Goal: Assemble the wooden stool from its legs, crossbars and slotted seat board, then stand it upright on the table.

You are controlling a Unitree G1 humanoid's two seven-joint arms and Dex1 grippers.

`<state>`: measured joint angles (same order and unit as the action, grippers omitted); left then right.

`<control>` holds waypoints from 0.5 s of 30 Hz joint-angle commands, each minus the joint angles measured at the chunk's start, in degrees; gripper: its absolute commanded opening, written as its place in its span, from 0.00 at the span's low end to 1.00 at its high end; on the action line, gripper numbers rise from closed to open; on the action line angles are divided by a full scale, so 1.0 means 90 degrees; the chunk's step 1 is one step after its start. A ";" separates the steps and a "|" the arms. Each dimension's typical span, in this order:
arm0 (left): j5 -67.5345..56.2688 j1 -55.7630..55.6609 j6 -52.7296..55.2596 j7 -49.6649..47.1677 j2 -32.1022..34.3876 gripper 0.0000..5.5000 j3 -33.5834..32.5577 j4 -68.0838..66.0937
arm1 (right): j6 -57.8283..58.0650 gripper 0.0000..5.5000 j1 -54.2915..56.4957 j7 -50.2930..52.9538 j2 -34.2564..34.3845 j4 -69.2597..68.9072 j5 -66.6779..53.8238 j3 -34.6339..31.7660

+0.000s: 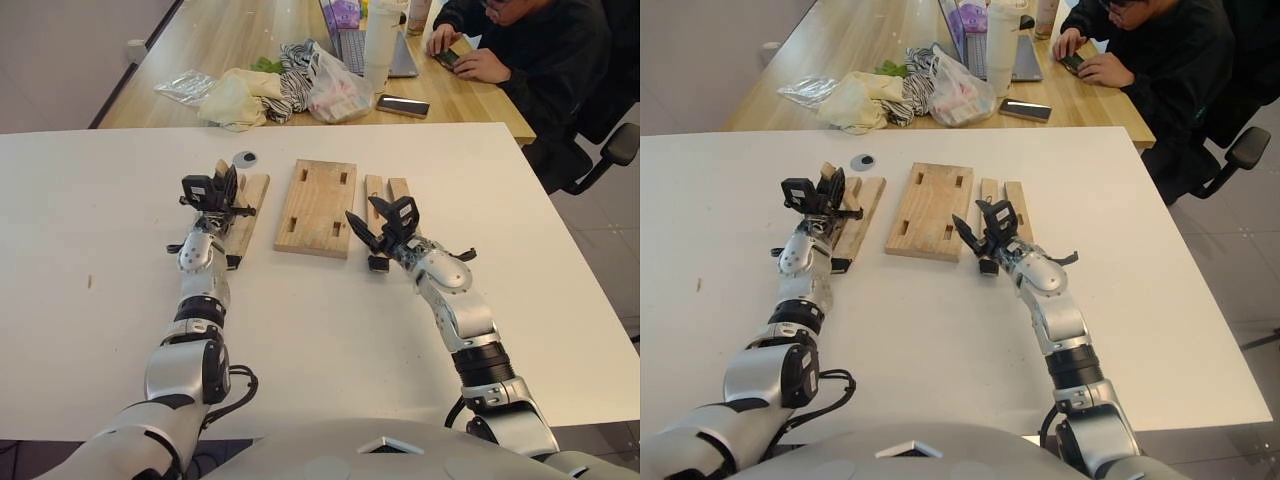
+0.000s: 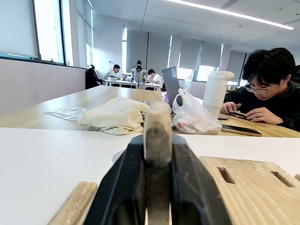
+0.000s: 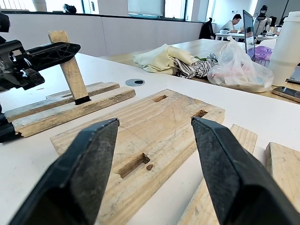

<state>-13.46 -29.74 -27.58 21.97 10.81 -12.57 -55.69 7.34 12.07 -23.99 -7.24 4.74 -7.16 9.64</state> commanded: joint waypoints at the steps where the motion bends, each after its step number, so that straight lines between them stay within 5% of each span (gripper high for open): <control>1: 0.0195 0.0563 0.0571 0.0013 -0.0036 0.21 0.0225 0.0576 | -0.0054 0.52 -0.0059 0.0002 0.0031 -0.0040 0.0078 0.0060; 10: 0.0121 0.2398 0.5207 -0.0047 0.0849 0.44 0.0724 0.5073 | -0.0077 0.52 -0.0176 0.0114 0.0028 -0.0117 0.0116 0.0061; 15: 0.0178 0.2454 0.6301 0.0004 0.1090 0.52 0.0844 0.5456 | -0.0071 0.52 -0.0232 0.0190 0.0007 -0.0163 0.0134 0.0012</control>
<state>-12.46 -7.07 26.24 22.03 19.68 -5.66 -6.80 6.84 10.39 -22.70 -7.28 4.08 -6.42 10.10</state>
